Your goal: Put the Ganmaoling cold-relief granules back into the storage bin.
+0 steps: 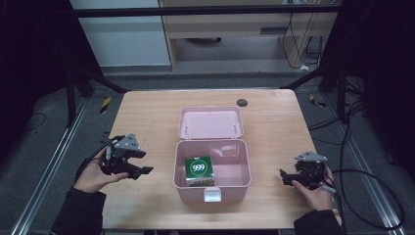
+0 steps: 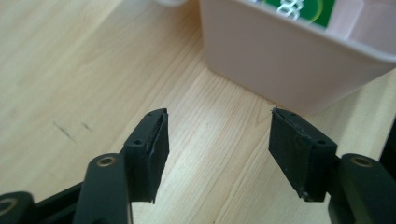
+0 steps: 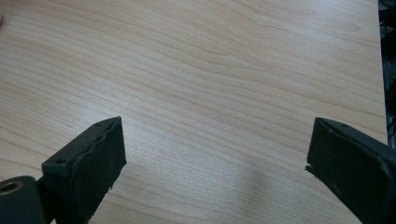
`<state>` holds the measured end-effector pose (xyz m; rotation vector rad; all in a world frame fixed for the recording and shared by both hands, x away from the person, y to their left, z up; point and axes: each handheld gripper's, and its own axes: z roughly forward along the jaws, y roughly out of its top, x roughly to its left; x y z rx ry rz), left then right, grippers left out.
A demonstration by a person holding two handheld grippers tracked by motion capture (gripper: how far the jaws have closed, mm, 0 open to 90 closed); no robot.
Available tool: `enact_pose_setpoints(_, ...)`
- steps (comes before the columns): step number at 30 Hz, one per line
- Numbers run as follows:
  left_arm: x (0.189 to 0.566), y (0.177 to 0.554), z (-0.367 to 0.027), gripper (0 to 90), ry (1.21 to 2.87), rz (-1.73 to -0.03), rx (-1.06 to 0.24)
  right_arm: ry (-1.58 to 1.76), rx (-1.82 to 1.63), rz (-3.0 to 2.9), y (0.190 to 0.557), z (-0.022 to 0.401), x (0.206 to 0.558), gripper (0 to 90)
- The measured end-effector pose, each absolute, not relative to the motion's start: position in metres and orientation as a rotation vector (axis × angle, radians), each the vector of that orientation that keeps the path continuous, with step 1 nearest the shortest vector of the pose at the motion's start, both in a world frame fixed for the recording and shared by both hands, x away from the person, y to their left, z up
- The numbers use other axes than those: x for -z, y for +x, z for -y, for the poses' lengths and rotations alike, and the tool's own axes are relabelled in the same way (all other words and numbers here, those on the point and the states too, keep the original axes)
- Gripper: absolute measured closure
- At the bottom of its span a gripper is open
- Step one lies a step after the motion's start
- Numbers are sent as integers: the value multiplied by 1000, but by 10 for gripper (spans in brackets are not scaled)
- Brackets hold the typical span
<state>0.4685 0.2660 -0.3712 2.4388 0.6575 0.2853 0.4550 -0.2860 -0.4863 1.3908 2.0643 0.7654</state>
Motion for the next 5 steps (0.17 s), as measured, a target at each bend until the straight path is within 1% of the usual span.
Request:
enact_pose_setpoints(2,384,469,-271,386,2427,-717,-290,1392,-762,-2068,455,286,486,47)
enact_pose_setpoints(3,395,470,-275,391,2402,-774,-290,1389,-762,-2069,455,286,487,49)
enact_pose_setpoints(5,400,471,-277,394,2387,-807,-298,1390,-763,-2068,455,286,487,52)
